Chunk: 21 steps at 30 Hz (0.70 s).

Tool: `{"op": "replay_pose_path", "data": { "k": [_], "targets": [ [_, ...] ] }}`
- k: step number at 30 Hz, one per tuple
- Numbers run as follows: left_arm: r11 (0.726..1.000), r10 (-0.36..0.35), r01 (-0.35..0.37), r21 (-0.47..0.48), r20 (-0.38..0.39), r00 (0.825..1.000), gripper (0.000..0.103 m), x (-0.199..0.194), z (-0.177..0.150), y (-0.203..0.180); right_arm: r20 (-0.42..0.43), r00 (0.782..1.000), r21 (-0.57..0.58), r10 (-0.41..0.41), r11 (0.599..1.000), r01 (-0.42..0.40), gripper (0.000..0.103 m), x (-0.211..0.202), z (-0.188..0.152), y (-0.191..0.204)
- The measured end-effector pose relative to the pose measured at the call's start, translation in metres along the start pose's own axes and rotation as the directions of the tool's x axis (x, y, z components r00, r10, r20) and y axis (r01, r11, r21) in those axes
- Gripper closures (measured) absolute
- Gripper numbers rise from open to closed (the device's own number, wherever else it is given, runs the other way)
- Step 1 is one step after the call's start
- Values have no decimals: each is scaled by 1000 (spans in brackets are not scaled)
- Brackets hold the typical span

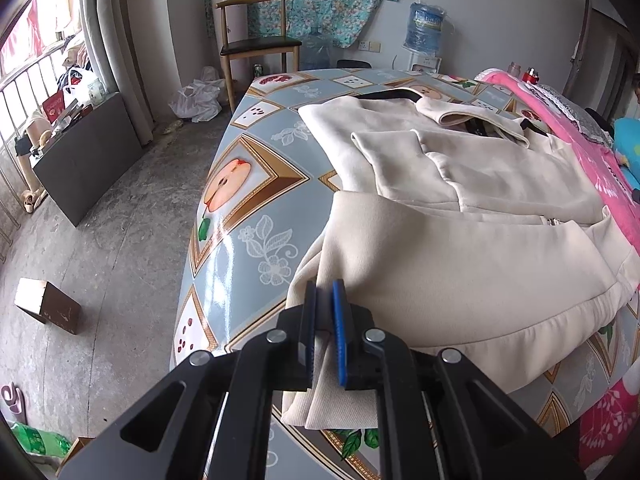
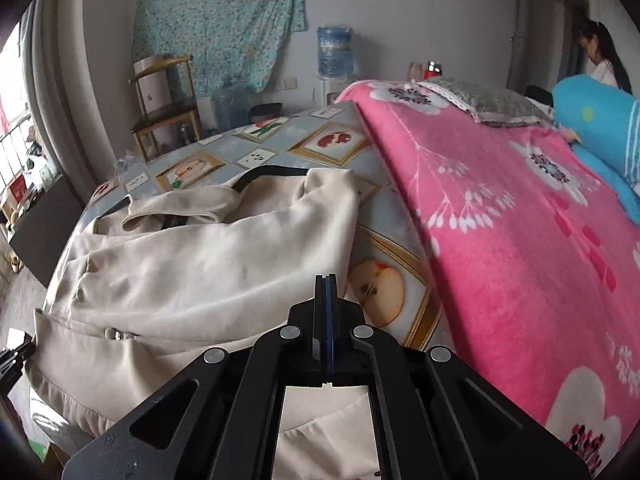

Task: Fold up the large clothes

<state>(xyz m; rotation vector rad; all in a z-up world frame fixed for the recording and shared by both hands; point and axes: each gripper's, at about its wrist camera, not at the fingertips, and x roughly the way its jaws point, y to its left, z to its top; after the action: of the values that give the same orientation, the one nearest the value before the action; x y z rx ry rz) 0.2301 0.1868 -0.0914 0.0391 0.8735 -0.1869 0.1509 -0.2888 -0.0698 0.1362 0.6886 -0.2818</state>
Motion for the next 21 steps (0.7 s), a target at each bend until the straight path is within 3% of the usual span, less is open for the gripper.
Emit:
{"op": "replay_pose_path", "data": {
  "k": [2,4,5,7,13,17,21],
  "targets": [
    [1000,-2,2,-3,0,1000,95,0,0,0,-85,995,59,61,997,-56,99,21,-1,-12],
    [1000,-3,3,-2,0,1000,95,-1,0,0,-130,990,42,49,998,-44,93,31,-8,-11],
    [1000,-3,3,-2,0,1000,95,-2,0,0,-136,990,0,31,1000,-31,74,32,-12,-4],
    [1000,-3,3,-1,0,1000,95,-2,0,0,-124,992,-75,11,997,-20,56,29,-19,10],
    [1000,8,-8,8,1,1000,95,-2,-1,-1,-154,987,-231,-33,973,-3,59,46,-28,41],
    [1000,4,-4,0,0,1000,95,-1,-1,-1,-166,985,-252,-53,968,10,95,62,-32,44],
    [1000,4,-4,4,0,1000,95,-1,-1,-1,-91,995,-208,-35,978,15,96,33,-25,38]
  ]
}}
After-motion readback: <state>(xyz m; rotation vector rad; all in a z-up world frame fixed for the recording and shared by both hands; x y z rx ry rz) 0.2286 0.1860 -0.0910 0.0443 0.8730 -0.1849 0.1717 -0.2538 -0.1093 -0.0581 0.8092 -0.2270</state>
